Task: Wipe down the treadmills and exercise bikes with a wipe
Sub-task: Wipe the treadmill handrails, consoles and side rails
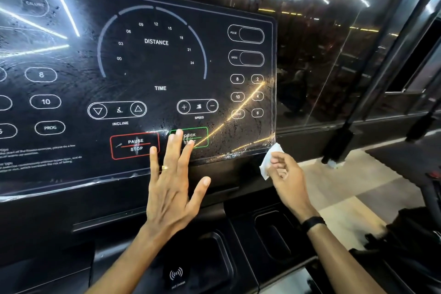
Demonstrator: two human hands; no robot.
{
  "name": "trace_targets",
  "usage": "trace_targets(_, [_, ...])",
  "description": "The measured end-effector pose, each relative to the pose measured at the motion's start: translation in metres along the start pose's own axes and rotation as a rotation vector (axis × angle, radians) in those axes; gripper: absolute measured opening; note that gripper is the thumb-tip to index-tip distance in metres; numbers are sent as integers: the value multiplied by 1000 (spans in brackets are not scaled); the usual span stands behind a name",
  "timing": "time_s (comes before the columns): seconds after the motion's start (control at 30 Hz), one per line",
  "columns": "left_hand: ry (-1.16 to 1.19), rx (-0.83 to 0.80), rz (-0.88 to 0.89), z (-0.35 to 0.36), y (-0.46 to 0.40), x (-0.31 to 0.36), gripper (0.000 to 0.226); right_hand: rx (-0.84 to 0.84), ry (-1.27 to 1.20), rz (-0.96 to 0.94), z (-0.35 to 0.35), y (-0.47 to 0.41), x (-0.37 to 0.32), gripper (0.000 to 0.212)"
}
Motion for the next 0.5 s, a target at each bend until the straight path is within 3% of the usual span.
trace_targets(0.17, [7, 5, -3, -1, 0, 0, 72, 24, 164, 50, 3, -9, 0, 26])
trace_targets(0.33, [35, 10, -24, -4, 0, -1, 72, 55, 126, 173, 13, -8, 0, 24])
trace_targets(0.5, [118, 55, -81, -13, 4, -8, 70, -107, 192, 255, 36, -7, -6, 24])
Point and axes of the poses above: each hand's wrist, its own y-axis away from the middle knuckle, its own z-axis out of the palm, x = y × z, the point moved 5 cm from there along -y, towards the middle knuckle, and after that the axes turned 14 degrees about -y, right-handed, at the moved point
